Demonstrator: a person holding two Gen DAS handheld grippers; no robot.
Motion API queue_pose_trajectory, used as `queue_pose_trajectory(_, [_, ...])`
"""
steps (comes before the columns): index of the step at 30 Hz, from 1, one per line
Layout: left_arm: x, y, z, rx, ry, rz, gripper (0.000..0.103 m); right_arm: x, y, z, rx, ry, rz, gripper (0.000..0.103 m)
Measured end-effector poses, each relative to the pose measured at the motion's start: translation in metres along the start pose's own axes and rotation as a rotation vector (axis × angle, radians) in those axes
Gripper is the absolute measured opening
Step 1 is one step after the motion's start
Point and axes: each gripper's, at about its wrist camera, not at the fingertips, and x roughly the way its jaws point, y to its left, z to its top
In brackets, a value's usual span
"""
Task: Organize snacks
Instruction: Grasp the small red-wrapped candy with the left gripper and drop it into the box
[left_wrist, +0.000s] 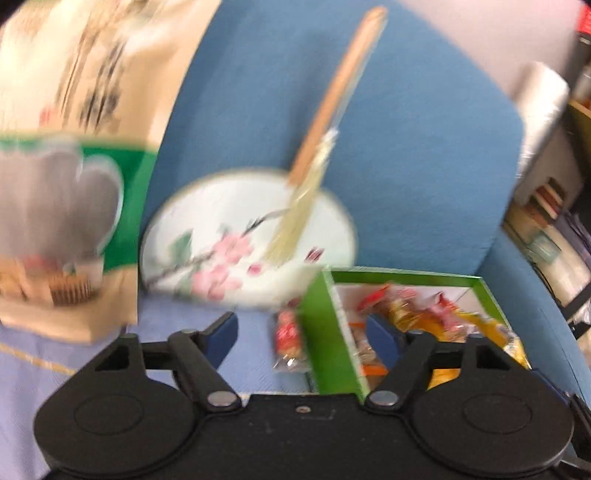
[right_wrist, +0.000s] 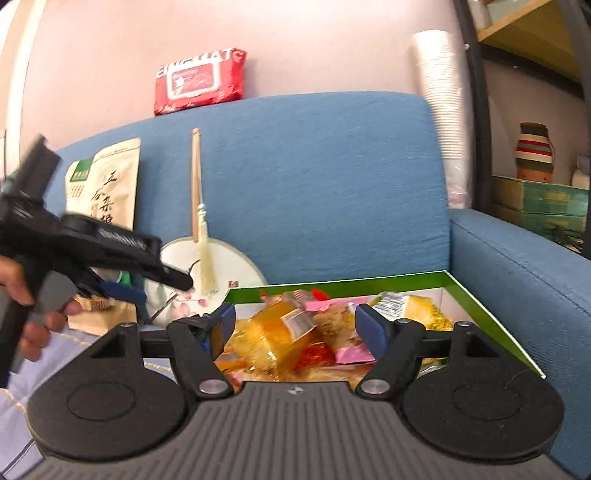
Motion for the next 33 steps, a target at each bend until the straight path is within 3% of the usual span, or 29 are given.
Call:
queue_pose_trajectory(1, [0.006,0.005,-0.002,-0.017,0.017,0.007,0.092,0.0,0.0,-0.001,-0.001,0.003,0.002,0.103])
queue_pose_trajectory(3, [0.019,0.013,-0.006,-0.04,0.047,0.013,0.068,0.001,-0.001,-0.001,0.004,0.007,0.0,0.103])
queue_pose_trajectory(4, [0.025,0.017,-0.007,-0.049,0.06,0.008,0.061,0.002,-0.001,-0.001,0.008,0.01,0.0,0.103])
queue_pose_trajectory(9, [0.046,0.026,-0.007,-0.094,0.085,-0.063,0.055,0.006,-0.003,-0.002,0.024,0.026,0.01,0.103])
queue_pose_trajectory(13, [0.065,0.028,-0.008,-0.079,0.113,-0.05,0.036,0.008,0.0,-0.003,0.013,0.032,0.019,0.103])
queue_pose_trajectory(16, [0.072,0.025,-0.008,-0.045,0.093,-0.041,0.033,0.01,0.003,-0.005,0.002,0.042,0.025,0.103])
queue_pose_trajectory(17, [0.072,0.022,-0.009,-0.021,0.092,-0.031,0.006,0.011,0.005,-0.005,-0.002,0.047,0.028,0.103])
queue_pose_trajectory(18, [0.073,0.02,-0.01,0.01,0.106,-0.029,0.0,0.012,0.006,-0.006,-0.008,0.052,0.031,0.103])
queue_pose_trajectory(25, [0.027,0.026,-0.049,0.108,0.159,-0.087,0.0,0.008,0.023,-0.009,-0.022,0.104,0.128,0.103])
queue_pose_trajectory(28, [-0.002,0.046,-0.072,0.044,0.182,-0.103,0.0,0.005,0.04,-0.01,-0.022,0.156,0.245,0.103])
queue_pose_trajectory(31, [-0.034,0.06,-0.082,0.003,0.192,-0.073,0.0,-0.003,0.068,-0.013,-0.073,0.2,0.351,0.103])
queue_pose_trajectory(33, [-0.053,0.066,-0.082,-0.016,0.181,-0.067,0.003,-0.004,0.087,-0.018,-0.084,0.244,0.419,0.096])
